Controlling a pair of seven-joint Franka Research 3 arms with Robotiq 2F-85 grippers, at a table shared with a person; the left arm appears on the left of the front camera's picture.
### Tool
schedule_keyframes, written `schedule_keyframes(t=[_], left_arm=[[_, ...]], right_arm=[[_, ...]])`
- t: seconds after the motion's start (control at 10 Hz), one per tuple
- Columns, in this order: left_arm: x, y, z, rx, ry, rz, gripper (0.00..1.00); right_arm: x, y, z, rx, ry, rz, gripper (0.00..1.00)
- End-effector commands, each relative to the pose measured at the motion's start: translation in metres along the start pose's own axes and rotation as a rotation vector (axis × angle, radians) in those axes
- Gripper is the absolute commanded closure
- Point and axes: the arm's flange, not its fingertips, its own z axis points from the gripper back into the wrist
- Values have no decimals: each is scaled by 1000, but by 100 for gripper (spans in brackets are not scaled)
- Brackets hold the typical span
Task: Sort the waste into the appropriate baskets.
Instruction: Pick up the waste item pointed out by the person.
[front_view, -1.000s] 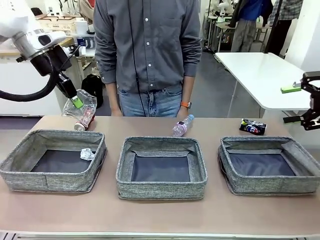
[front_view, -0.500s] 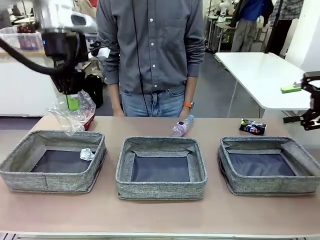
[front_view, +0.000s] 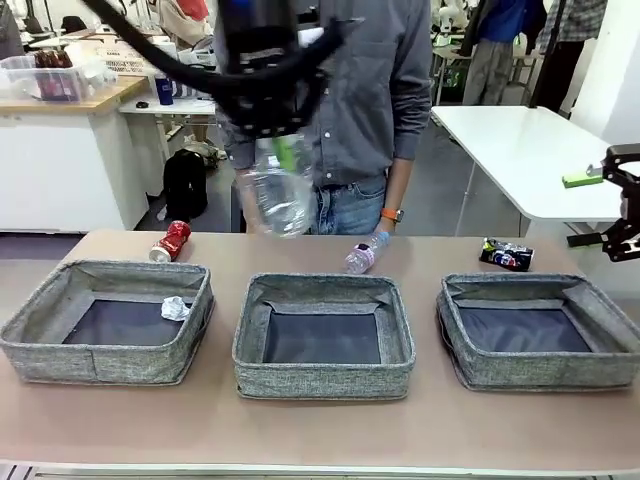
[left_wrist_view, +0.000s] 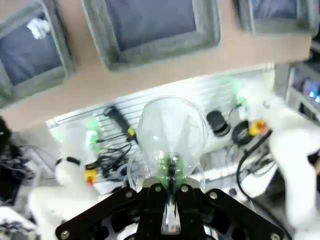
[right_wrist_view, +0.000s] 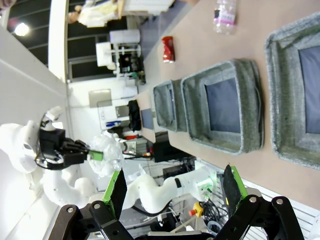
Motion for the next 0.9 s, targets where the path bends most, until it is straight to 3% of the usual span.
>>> schedule_keyframes(t=[0.0,0.1,0.4,0.6,0.8], left_arm=[[34,-29,23,165,48,134,100],[46,-34,34,200,115,144,100],[64,-45,79,189,172,200,100],[65,-46,99,187,182,187,100],[61,-44,124,103,167,151,100]], right_arm=[[-1,-1,0,4,3,16,0],[-1,-1,0,4,3,16,0],[-1,-1,0,4,3,16,0],[-1,-1,0,4,3,16,0],[-1,-1,0,4,3,16,0]])
